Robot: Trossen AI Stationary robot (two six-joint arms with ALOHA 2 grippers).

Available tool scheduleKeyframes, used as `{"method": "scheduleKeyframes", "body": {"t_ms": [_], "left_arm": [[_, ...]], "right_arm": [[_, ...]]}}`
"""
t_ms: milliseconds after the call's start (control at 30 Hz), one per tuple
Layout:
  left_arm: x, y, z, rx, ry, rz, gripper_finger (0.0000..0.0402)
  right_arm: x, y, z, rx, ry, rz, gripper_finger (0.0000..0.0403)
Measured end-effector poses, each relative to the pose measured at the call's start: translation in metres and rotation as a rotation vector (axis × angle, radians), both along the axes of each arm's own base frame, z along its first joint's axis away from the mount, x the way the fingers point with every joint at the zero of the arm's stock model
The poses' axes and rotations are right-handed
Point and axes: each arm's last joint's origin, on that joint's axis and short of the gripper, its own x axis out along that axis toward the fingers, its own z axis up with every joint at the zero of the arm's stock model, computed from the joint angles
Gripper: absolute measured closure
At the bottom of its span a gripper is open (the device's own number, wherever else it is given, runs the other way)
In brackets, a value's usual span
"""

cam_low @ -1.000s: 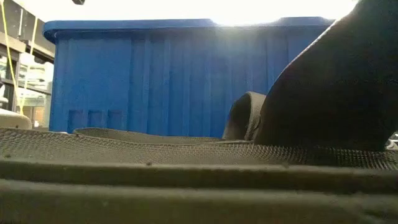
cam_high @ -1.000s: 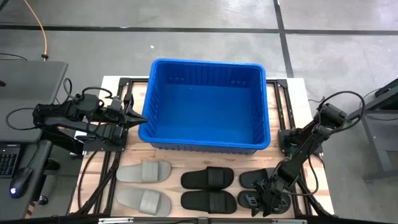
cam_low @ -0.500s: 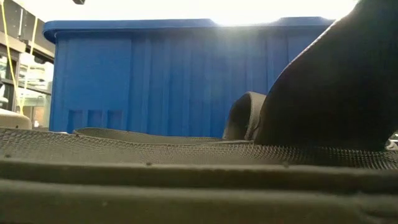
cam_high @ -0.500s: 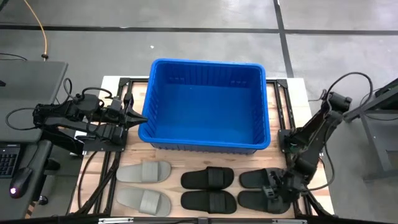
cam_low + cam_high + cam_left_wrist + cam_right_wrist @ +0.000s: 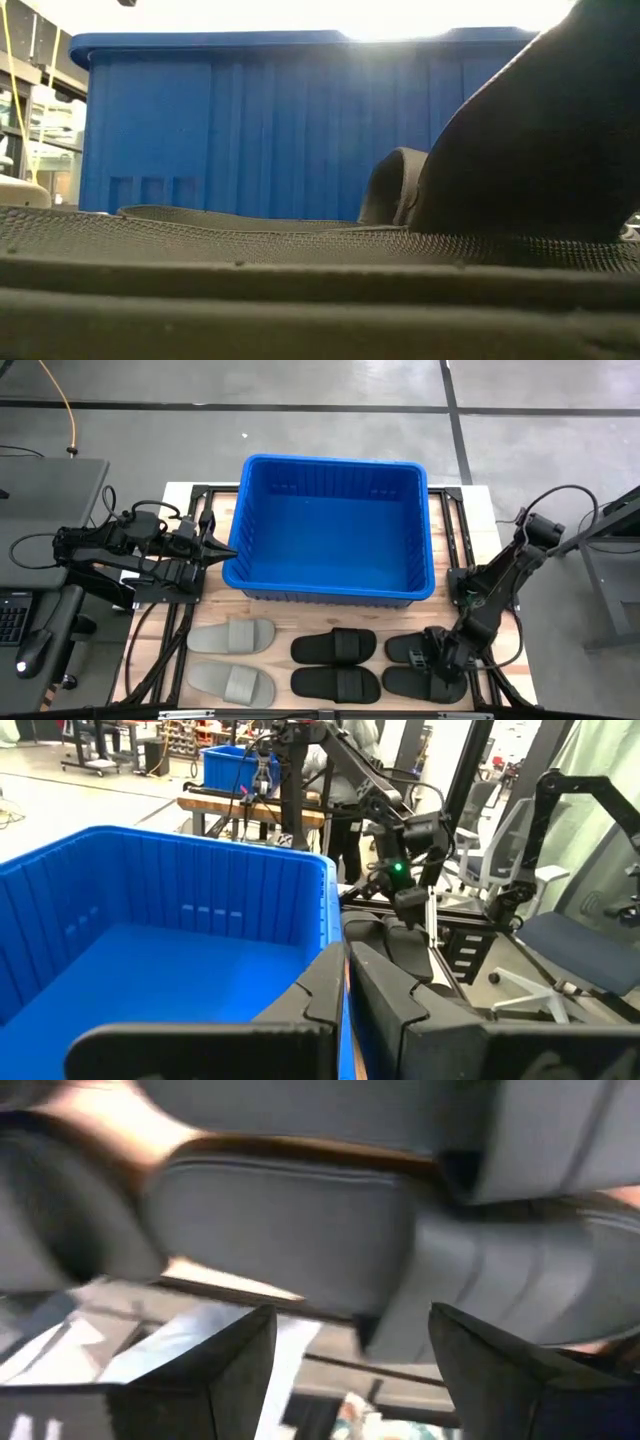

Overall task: Pick and place slides into bin
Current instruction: Put the bottom right black slide into the blue bin

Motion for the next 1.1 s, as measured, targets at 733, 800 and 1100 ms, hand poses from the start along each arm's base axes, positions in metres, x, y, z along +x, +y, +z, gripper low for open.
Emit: {"method": "scheduleKeyframes", "body": {"t_ms": [733, 800, 1100], "left_arm": [[0.001, 0.000, 0.000, 0.000, 0.005, -0.002, 0.0387], [0.002, 0.000, -0.001, -0.001, 0.006, -0.007, 0.0387], [0.001, 0.000, 0.000, -0.001, 0.005, -0.008, 0.0387]], "right_arm": [[0.034, 0.056, -0.009, -0.258, 0.253, 0.079, 0.0149], [0.034, 0.058, -0.011, -0.259, 0.284, 0.099, 0.0149], [0.029, 0.055, 0.005, -0.313, 0.407, 0.162, 0.0149]]}}
